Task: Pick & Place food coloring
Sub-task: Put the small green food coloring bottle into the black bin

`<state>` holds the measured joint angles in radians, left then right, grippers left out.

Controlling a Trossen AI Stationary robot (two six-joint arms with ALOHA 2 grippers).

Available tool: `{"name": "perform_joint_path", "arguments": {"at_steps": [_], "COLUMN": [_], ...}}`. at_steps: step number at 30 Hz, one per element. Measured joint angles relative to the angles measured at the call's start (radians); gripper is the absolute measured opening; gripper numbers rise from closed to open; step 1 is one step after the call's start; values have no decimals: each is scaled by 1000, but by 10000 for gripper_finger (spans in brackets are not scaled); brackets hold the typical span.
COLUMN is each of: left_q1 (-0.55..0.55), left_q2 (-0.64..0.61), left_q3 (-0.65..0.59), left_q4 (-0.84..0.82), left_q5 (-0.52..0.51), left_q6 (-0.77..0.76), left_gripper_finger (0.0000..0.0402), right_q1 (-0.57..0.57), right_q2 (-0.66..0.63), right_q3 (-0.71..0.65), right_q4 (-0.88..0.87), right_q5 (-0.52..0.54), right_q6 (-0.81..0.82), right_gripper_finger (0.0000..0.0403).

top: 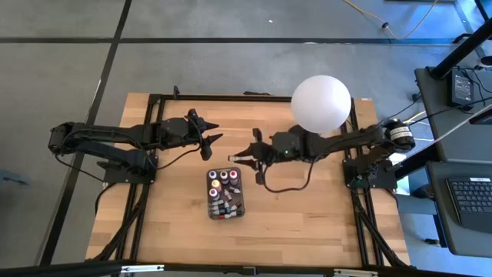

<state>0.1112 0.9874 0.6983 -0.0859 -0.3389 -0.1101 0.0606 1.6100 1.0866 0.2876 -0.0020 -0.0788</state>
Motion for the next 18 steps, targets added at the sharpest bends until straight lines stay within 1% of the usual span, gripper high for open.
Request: {"name": "perform_joint_path", "arguments": {"at_steps": [4, 6, 7, 12, 15, 18], "left_q1": [0, 0, 0, 0, 0, 0], "left_q2": [0, 0, 0, 0, 0, 0], "left_q3": [0, 0, 0, 0, 0, 0], "left_q4": [1, 1, 1, 2, 3, -1], "left_q5": [0, 0, 0, 0, 0, 1], "left_q6": [0, 0, 0, 0, -21, -74], "left_gripper_finger": [169, 169, 169, 169, 169, 169], "right_q1": [25, 25, 24, 32, 63, 106], "right_q2": [0, 1, 1, 7, 52, 152], "right_q3": [2, 2, 2, 3, 3, 3], "right_q4": [-72, -109, -114, -156, -145, -78], "right_q5": [50, 49, 43, -54, -64, -43], "right_q6": [-32, -57, -58, -38, 1, 46], "right_gripper_finger": [76, 76, 76, 76, 76, 76]}}
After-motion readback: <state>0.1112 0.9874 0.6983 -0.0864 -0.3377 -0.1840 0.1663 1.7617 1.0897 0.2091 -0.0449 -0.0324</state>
